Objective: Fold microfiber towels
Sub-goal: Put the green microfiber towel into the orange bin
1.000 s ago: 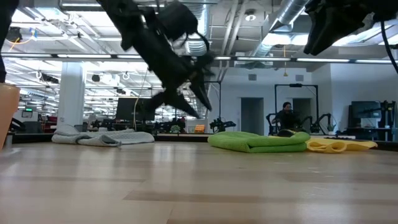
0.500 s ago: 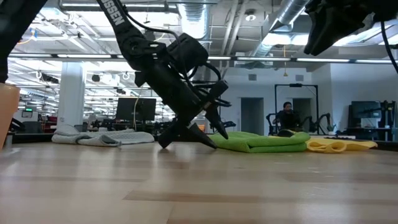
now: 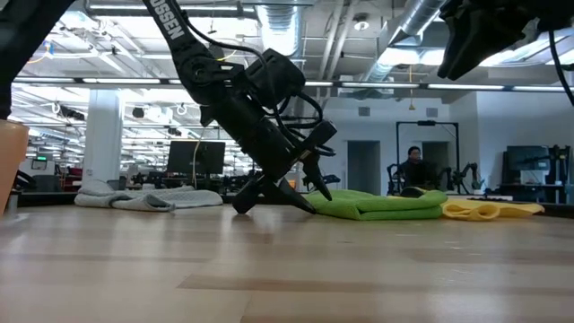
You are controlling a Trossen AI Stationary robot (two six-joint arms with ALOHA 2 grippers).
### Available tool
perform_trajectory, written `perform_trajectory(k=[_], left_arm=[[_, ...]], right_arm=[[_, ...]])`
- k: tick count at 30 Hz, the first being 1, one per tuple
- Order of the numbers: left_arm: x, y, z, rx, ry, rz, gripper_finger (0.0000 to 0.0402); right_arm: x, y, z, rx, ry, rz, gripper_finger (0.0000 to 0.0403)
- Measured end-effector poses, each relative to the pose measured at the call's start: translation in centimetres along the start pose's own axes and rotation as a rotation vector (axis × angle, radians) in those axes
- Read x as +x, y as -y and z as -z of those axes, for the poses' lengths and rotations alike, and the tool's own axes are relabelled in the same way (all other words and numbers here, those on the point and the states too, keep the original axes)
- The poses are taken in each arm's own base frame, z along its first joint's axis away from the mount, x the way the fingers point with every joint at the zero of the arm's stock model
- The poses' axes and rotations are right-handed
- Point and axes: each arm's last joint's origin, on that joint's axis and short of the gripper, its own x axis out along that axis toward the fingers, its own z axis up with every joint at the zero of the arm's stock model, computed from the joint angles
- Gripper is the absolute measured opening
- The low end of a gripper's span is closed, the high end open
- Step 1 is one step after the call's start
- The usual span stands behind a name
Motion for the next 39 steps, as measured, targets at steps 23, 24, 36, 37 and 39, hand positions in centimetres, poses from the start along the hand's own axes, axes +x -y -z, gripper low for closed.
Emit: perform_trajectory(k=[23, 24, 36, 37, 39], left_arm=[[0.2, 1.1, -1.1, 0.024, 0.147, -0.019, 0.0139], [0.2, 1.1, -1.1, 0.027, 0.149, -0.019, 0.0138], [0.2, 1.1, -1.2, 0.191, 0.167, -0.044, 0.0009], [0.2, 1.1, -1.2, 0.206, 0.167, -0.044, 0.0008], [0.2, 1.1, -1.3, 0.232, 0.167, -0.040, 0.0007]], right_arm=[[0.0, 0.0, 0.0, 0.004, 0.004, -0.001, 0.0167], [0.0, 0.0, 0.0, 0.004, 0.004, -0.001, 0.0167], [0.0, 0.0, 0.0, 0.004, 0.004, -0.001, 0.0168], [0.0, 0.0, 0.0, 0.003, 0.004, -0.001, 0.0168], [0.0, 0.0, 0.0, 0.003, 0.004, -0.001, 0.0168]])
